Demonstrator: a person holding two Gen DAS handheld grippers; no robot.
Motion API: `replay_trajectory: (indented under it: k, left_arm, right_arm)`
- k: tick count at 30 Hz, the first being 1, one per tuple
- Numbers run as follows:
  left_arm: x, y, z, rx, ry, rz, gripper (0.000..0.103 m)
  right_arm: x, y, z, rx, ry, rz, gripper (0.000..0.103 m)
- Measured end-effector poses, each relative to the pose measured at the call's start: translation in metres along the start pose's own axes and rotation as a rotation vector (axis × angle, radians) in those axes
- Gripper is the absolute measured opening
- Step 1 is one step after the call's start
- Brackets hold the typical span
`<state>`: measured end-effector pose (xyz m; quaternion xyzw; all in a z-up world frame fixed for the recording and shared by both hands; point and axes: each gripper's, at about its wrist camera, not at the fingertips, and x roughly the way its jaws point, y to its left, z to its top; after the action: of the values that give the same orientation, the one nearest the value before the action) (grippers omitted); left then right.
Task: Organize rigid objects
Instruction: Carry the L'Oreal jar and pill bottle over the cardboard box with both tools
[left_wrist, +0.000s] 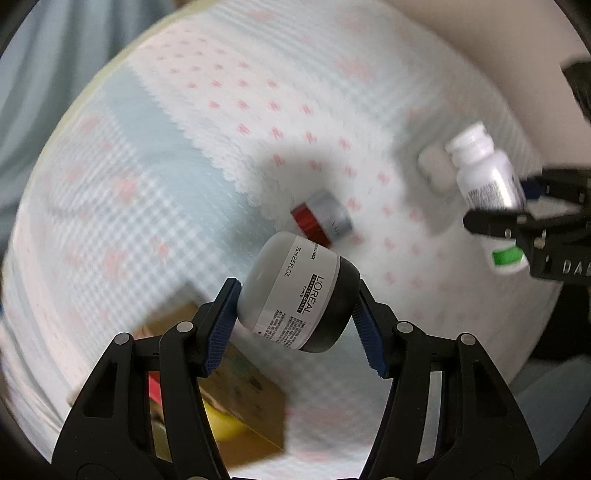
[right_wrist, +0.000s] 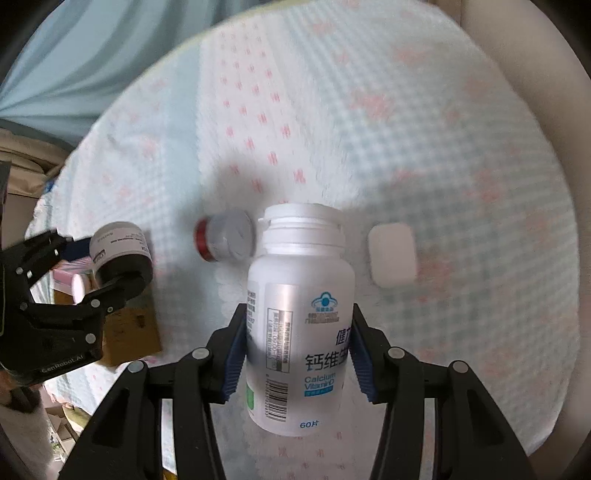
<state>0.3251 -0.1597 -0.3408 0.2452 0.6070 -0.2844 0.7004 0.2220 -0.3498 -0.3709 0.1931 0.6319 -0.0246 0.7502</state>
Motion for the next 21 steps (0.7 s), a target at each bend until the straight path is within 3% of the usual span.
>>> replay_trajectory:
  k: [7, 15, 21]
  left_arm:
    - [-0.070, -0.030, -0.028, -0.237, -0.162, -0.080, 0.057]
    - [-0.134, -0.025, -0.080, -0.425, -0.267, -0.062, 0.057]
    - [-0.165, -0.004, -0.129, -0.554, -0.293, -0.020, 0.057]
  right_arm:
    - [-0.076, 0.018, -0.021, -0.053, -0.112, 0.043, 0.047]
    - [-0.137, 0.056, -0.033, -0.174, -0.212, 0.104, 0.046]
    - [-0.148, 0.098, -0.046, -0.241, -0.213, 0.193, 0.046]
